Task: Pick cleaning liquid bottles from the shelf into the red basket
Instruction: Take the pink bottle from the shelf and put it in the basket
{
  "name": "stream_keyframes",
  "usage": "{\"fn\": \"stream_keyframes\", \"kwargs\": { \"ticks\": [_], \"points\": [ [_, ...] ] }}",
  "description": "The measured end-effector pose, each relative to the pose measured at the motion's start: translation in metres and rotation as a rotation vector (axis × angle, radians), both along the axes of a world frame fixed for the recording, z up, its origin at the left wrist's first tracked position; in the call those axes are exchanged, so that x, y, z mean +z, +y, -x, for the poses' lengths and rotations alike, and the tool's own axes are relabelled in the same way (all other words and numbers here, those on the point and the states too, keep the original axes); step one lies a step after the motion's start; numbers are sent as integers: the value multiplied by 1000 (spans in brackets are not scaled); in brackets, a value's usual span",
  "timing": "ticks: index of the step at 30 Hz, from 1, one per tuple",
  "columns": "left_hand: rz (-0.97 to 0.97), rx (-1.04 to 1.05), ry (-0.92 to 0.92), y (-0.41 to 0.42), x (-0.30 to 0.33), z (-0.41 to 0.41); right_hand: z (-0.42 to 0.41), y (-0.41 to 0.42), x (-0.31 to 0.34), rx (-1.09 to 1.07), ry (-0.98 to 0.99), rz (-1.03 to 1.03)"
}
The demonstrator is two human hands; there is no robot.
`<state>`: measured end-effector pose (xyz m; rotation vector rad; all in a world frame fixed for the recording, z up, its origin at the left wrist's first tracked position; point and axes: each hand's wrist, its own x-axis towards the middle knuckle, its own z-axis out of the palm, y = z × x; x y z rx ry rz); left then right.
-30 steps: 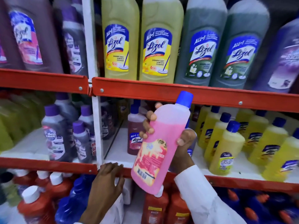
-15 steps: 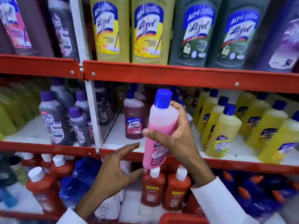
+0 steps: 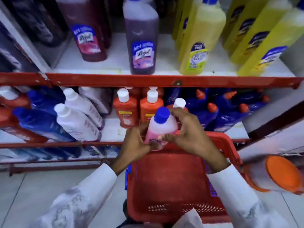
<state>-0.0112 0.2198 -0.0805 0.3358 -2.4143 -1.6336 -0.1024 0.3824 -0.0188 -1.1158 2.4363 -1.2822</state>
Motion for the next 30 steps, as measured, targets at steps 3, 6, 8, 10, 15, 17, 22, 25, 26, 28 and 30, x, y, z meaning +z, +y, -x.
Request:
{"fn": "stream_keyframes", "kwargs": {
  "ticks": [3, 6, 8, 10, 15, 17, 22, 25, 26, 28, 30],
  "points": [
    [-23, 12, -135, 22, -57, 6, 3, 17, -51, -23, -39, -118],
    [-25, 64, -283, 40, -101, 11, 8, 24, -101, -40, -106, -198],
    [-25, 99, -366, 49, -123, 15, 10, 26, -131, -63, -174, -220],
    [-89, 134, -432, 55, -138, 20, 11, 24, -156, -71, -219, -230],
    [-162, 290, -560, 66, -169, 26, 11, 18, -199, -63, -302, -285],
    [-193, 348, -562, 69, -177, 26, 11, 14, -208, -50, -324, -336],
    [-157, 326, -569, 65, -177, 24, 11, 3, -206, -11, -334, -358],
    [28, 189, -569, 55, -155, 19, 17, 6, -201, 9, -323, -407],
    [86, 147, -570, 51, -144, 14, 20, 10, -198, 15, -305, -425],
    [204, 92, -548, 42, -117, 7, 25, 13, -187, 18, -254, -432],
    [256, 119, -443, 29, -84, 2, 29, 14, -164, -19, -193, -350]
  ]
}}
